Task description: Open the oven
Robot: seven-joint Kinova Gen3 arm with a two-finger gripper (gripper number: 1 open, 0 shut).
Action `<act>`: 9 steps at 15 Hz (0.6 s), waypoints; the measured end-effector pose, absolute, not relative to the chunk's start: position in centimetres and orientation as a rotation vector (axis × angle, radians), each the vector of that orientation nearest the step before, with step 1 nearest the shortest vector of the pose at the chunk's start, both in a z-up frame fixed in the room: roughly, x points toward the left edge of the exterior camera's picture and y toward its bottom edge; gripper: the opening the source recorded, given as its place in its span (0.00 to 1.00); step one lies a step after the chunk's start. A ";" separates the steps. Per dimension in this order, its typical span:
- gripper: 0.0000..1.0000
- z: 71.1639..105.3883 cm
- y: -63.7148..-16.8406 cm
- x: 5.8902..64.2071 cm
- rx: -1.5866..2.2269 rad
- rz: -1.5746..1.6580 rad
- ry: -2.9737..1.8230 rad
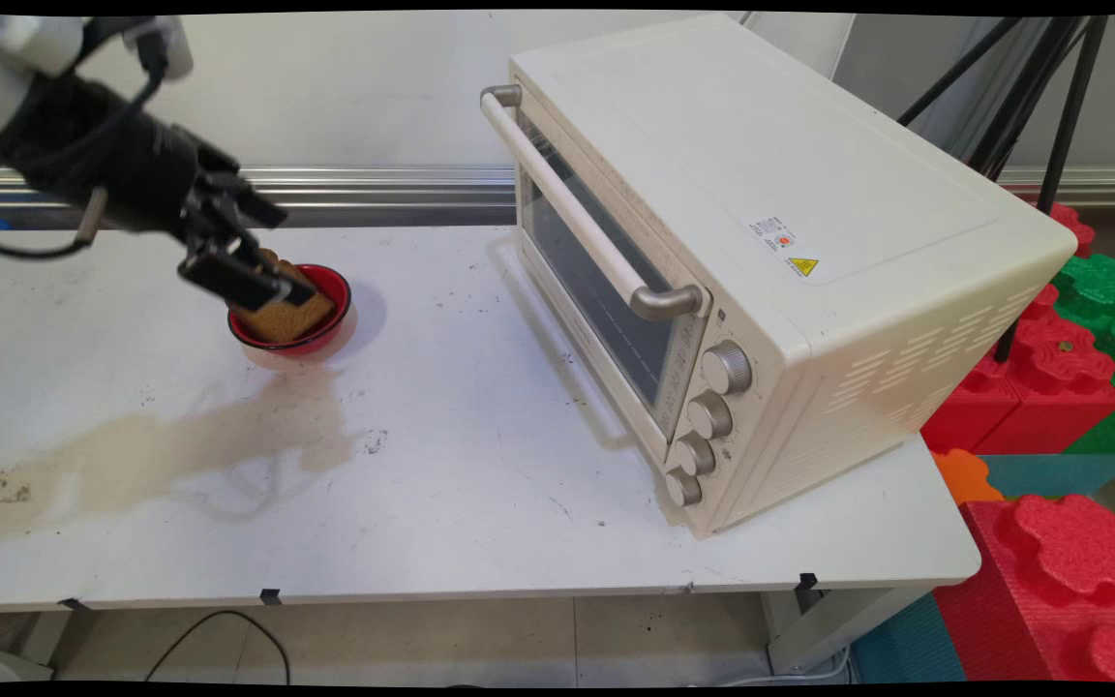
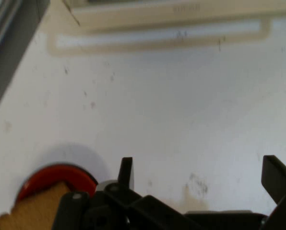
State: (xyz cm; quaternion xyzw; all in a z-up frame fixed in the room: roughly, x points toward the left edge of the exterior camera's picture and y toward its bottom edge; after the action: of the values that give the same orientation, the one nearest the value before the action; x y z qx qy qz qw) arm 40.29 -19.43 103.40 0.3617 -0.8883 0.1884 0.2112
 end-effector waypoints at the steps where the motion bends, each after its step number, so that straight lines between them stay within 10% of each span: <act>1: 1.00 104.1 -19.7 40.0 1.000 0.534 -2.452; 9: 1.00 108.2 -21.8 37.4 0.955 0.581 -2.332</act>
State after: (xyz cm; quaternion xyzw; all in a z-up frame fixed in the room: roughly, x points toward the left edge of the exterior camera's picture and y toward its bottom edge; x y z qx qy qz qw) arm 37.36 -21.82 108.21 0.3552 -0.8672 0.2160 0.2741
